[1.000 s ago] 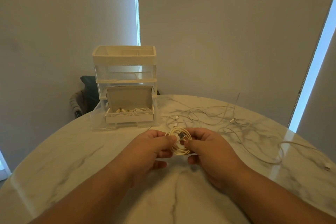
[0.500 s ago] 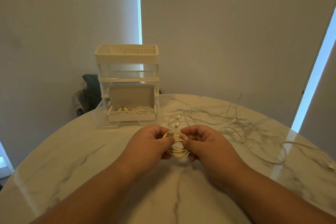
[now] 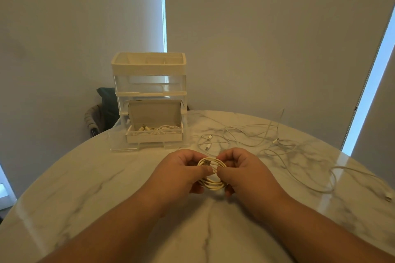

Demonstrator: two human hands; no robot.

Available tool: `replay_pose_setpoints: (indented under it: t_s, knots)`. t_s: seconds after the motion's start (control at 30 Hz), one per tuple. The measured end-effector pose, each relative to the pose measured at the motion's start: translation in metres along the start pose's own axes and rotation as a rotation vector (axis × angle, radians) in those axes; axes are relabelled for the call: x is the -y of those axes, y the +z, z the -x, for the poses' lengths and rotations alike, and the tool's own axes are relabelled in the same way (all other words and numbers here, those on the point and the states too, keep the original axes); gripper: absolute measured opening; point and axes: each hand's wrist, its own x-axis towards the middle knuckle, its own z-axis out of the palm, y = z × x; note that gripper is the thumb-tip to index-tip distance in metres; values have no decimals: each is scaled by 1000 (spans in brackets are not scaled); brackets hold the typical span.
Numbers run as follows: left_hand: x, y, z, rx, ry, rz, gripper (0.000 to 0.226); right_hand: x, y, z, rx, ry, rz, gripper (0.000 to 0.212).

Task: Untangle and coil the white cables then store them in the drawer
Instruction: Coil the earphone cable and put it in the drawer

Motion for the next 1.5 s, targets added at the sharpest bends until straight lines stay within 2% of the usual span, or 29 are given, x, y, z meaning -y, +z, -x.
replay_pose_setpoints:
  t_s: [0.17,0.23,0.33,0.43,0.5,0.57,0.63,0.73,0.87,1.03,1.17,1.37,1.5]
  knots:
    - [0,1,0,-14,8,-77,12,3,-2,1,-12,-32,91,20]
    - [0,0,0,-20,10,-95,12,4,-2,1,19,-20,59,19]
    - [0,-3,-1,-53,25,-125,13,4,0,0,76,72,-272,14]
    - [-3,-5,0,-80,58,-175,16,4,-2,-6,142,245,-562,25]
    - [-4,-5,1,-69,91,-204,17,4,-4,-6,238,313,-549,37]
    - [-2,-5,0,-63,112,-237,19,3,-5,-6,319,332,-488,37]
    - [-1,-5,-1,-62,121,-263,19,2,-6,-5,342,292,-429,33]
    - [2,-6,-3,-80,145,-289,20,0,-5,-6,325,248,-370,41]
    - [4,-4,-3,-92,161,-322,20,2,-3,-2,315,267,-353,21]
    - [1,-3,0,-73,161,-341,20,8,-8,0,414,345,-434,17]
    - [0,-6,-1,-67,154,-345,18,6,-11,-5,348,399,-532,46]
    - [-3,-6,1,-22,95,-253,13,8,-4,-4,122,325,-650,25]
    - [-5,-6,2,-20,69,-239,12,11,-2,-3,34,273,-726,24]
